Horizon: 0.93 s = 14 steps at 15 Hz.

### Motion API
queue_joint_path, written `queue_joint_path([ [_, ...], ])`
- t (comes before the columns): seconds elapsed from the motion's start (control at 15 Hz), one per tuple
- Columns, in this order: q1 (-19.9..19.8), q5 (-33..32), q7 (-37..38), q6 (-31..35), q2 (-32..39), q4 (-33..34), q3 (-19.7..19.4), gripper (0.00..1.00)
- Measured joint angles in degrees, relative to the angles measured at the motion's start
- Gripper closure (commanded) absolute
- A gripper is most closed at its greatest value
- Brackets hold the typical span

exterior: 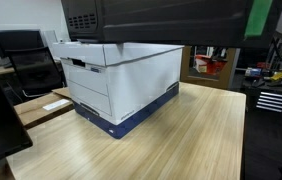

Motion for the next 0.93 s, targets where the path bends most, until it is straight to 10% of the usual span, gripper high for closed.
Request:
queue_joint_path([
  [0.33, 9.2, 15.5, -7.0, -14.5, 5.8, 3.3, -2.2, 0.95],
  [0.93, 10.1, 23.0, -14.9, -33.2, 22.0, 6.5, -1.9, 0.95],
])
